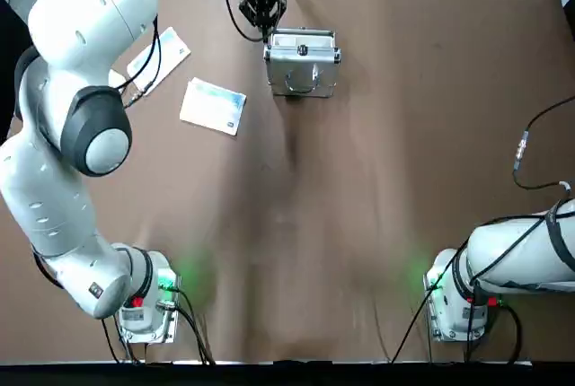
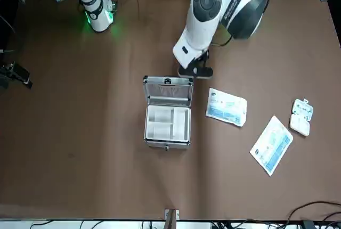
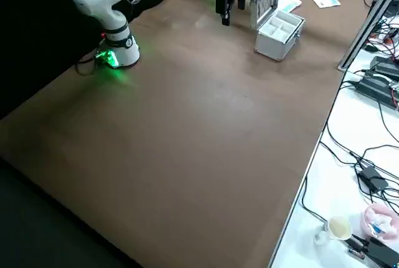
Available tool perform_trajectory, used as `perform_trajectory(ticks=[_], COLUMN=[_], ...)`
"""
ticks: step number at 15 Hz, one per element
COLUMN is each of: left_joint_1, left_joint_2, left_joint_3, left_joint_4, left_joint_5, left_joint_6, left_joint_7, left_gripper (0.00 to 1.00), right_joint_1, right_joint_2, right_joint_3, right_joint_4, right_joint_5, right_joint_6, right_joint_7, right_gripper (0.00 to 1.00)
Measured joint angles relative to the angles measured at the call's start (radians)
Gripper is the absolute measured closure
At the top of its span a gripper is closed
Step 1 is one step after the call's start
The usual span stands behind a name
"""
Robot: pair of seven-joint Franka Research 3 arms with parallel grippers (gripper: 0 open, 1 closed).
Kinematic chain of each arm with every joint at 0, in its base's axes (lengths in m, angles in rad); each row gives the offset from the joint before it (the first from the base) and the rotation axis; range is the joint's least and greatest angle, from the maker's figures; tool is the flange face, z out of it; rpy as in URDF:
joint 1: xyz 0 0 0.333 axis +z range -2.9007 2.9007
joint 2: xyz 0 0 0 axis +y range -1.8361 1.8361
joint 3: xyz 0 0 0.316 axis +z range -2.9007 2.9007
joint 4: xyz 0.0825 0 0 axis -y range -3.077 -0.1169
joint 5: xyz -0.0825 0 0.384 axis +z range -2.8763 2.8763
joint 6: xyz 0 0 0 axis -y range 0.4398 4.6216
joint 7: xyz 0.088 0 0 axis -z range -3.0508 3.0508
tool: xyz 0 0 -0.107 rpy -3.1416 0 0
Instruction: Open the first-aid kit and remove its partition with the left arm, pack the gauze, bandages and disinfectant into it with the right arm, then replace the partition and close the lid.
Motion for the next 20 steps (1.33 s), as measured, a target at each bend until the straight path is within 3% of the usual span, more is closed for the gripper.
perform_trajectory(ticks=[6,12,20], left_joint_1=[-0.019,-0.041,-0.024], left_joint_2=[0.026,0.123,0.135], left_joint_3=[-0.056,-0.056,-0.032], left_joint_4=[-0.07,-0.08,-0.075], left_joint_5=[-0.04,-0.042,-0.01], left_joint_6=[-0.013,0.208,0.41], left_joint_7=[-0.005,-0.065,-0.108], left_gripper=[0.99,0.99,0.99], right_joint_1=[0.0,0.0,0.001], right_joint_2=[0.0,0.0,0.0], right_joint_3=[0.0,0.0,0.001], right_joint_4=[0.0,0.0,0.0], right_joint_5=[0.0,0.0,-0.001], right_joint_6=[0.0,0.0,-0.004], right_joint_7=[0.0,0.0,-0.078], right_gripper=[0.01,0.01,0.01])
